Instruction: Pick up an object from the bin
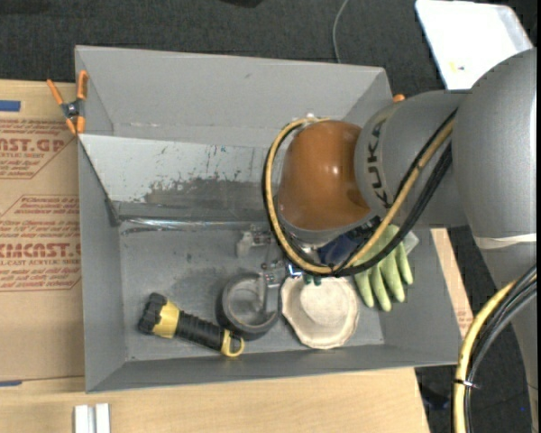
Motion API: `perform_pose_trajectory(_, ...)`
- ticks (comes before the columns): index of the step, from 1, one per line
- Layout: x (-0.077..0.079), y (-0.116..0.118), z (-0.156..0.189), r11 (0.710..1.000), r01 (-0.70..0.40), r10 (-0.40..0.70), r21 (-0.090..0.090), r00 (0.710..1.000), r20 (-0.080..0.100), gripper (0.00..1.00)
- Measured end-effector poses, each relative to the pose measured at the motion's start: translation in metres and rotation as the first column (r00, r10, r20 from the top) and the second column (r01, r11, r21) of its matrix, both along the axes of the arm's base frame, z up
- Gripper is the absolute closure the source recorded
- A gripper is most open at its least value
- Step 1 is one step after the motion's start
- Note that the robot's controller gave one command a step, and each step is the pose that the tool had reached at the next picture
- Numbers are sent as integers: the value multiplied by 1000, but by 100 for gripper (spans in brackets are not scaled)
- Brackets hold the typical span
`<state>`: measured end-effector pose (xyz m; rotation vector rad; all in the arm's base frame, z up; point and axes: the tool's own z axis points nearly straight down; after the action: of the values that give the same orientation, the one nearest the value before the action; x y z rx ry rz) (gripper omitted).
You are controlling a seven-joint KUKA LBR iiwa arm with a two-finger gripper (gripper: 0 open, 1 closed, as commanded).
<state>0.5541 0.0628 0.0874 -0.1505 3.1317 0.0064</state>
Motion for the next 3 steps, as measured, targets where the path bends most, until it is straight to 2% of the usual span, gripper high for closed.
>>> perform_pose_trajectory(1, -6, -5, -15, 994, -111, 111, 0, 994, -1, 0)
perform_pose_trajectory(2, -34, -16, -16, 993, -116, 116, 4, 993, 10, 0)
perform_pose_trajectory(3, 21, -17, -17, 1000, -26, 26, 4, 1000, 4, 0)
